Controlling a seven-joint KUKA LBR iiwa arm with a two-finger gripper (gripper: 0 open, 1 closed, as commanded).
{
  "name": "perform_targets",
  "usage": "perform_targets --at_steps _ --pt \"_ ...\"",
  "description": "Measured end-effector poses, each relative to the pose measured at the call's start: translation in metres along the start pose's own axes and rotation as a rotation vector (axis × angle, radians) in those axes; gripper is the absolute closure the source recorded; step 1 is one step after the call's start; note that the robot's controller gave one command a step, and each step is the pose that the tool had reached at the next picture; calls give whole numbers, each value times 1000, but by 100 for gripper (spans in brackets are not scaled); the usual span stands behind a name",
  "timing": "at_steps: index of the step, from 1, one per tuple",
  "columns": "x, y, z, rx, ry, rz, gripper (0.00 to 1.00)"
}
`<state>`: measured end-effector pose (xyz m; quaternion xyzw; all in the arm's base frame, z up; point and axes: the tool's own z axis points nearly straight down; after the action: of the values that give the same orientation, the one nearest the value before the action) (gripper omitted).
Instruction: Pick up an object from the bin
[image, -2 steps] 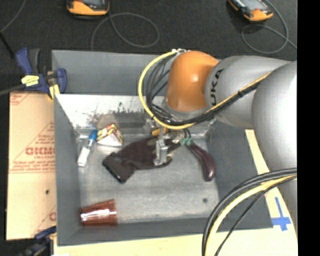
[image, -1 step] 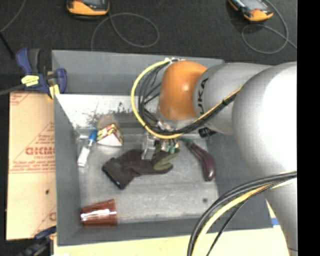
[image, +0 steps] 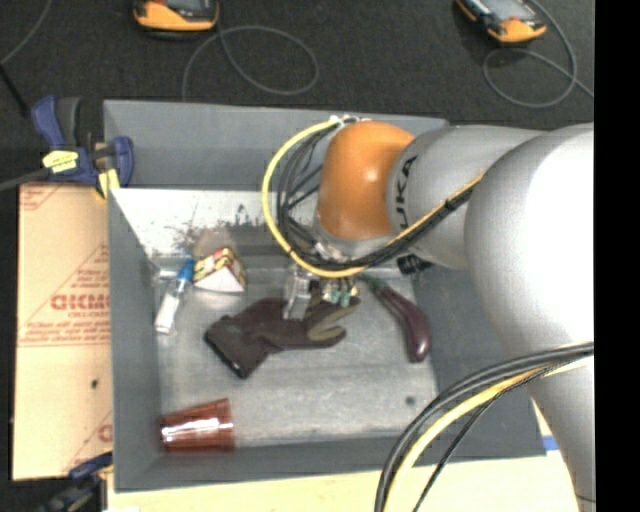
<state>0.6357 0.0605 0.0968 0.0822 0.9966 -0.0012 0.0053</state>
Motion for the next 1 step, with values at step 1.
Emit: perform_targets --at_steps 1 --pt "0 0 0 0 0 -1 100"
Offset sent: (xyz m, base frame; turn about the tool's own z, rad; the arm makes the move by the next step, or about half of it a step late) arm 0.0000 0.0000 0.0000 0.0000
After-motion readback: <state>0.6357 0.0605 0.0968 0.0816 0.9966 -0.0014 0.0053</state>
